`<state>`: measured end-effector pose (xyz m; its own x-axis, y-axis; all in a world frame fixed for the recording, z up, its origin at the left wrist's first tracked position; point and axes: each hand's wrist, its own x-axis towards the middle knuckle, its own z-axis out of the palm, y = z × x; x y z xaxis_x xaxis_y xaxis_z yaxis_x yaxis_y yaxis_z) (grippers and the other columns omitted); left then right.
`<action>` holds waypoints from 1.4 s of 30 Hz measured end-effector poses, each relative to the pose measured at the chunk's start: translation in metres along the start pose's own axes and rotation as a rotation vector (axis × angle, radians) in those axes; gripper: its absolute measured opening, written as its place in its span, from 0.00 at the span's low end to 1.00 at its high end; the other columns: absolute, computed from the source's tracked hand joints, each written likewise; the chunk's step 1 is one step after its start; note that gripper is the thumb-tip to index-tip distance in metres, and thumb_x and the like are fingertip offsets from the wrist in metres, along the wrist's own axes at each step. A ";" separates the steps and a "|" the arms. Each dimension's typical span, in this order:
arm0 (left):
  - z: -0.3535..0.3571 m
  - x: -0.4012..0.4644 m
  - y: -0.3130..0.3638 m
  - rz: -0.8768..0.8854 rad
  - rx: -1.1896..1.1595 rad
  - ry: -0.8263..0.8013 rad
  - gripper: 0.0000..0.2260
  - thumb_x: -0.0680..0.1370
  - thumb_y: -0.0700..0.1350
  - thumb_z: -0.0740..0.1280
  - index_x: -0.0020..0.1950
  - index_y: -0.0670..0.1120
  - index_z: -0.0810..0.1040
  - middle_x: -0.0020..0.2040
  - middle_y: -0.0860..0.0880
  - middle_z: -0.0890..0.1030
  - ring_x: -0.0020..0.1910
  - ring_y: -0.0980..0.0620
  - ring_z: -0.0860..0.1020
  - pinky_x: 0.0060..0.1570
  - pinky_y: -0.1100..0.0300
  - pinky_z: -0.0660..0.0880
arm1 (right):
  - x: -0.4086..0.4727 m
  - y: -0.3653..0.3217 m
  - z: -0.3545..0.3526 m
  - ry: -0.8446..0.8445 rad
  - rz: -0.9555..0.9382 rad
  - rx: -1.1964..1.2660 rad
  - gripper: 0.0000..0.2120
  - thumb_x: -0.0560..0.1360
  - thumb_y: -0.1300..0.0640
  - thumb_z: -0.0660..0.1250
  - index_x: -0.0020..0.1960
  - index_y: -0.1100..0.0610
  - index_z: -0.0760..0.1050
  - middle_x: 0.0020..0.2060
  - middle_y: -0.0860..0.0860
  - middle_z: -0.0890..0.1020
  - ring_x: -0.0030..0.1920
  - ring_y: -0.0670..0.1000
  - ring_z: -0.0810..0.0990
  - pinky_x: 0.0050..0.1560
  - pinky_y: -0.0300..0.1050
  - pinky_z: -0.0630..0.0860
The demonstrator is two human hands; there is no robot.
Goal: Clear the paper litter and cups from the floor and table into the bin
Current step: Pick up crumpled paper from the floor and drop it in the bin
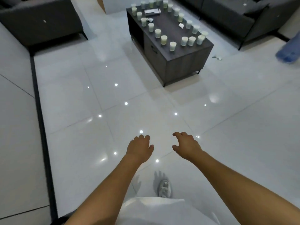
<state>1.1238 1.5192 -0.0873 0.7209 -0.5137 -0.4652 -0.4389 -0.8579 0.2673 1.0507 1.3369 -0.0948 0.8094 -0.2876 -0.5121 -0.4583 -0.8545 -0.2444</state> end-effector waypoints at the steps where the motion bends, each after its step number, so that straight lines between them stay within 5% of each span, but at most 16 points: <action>1: -0.003 0.008 0.013 0.010 0.003 0.000 0.20 0.81 0.54 0.55 0.69 0.45 0.67 0.61 0.45 0.73 0.60 0.45 0.72 0.55 0.54 0.70 | 0.004 0.011 -0.007 0.001 0.008 0.009 0.26 0.78 0.50 0.61 0.74 0.50 0.60 0.68 0.53 0.69 0.64 0.57 0.70 0.59 0.51 0.72; 11: -0.030 0.128 0.126 0.146 0.111 -0.091 0.20 0.81 0.53 0.56 0.70 0.44 0.67 0.63 0.44 0.73 0.62 0.45 0.72 0.56 0.53 0.72 | 0.058 0.127 -0.074 0.041 0.181 0.198 0.26 0.78 0.51 0.62 0.74 0.50 0.60 0.68 0.53 0.68 0.64 0.57 0.69 0.60 0.51 0.72; 31: -0.155 0.498 0.341 0.383 0.231 -0.164 0.20 0.81 0.52 0.58 0.70 0.44 0.67 0.63 0.44 0.73 0.61 0.44 0.72 0.58 0.53 0.72 | 0.306 0.317 -0.276 0.103 0.380 0.365 0.27 0.78 0.50 0.62 0.75 0.50 0.59 0.65 0.54 0.69 0.63 0.57 0.71 0.59 0.49 0.73; 42: -0.203 0.693 0.515 0.285 0.150 -0.154 0.19 0.81 0.53 0.58 0.69 0.45 0.68 0.62 0.44 0.73 0.60 0.45 0.73 0.56 0.53 0.72 | 0.459 0.501 -0.421 0.075 0.342 0.355 0.28 0.78 0.52 0.63 0.75 0.52 0.59 0.66 0.56 0.69 0.63 0.58 0.71 0.59 0.51 0.73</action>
<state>1.5059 0.7189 -0.1001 0.4740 -0.7146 -0.5144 -0.6929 -0.6632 0.2830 1.3472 0.5945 -0.1058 0.6090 -0.5669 -0.5548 -0.7884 -0.5094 -0.3449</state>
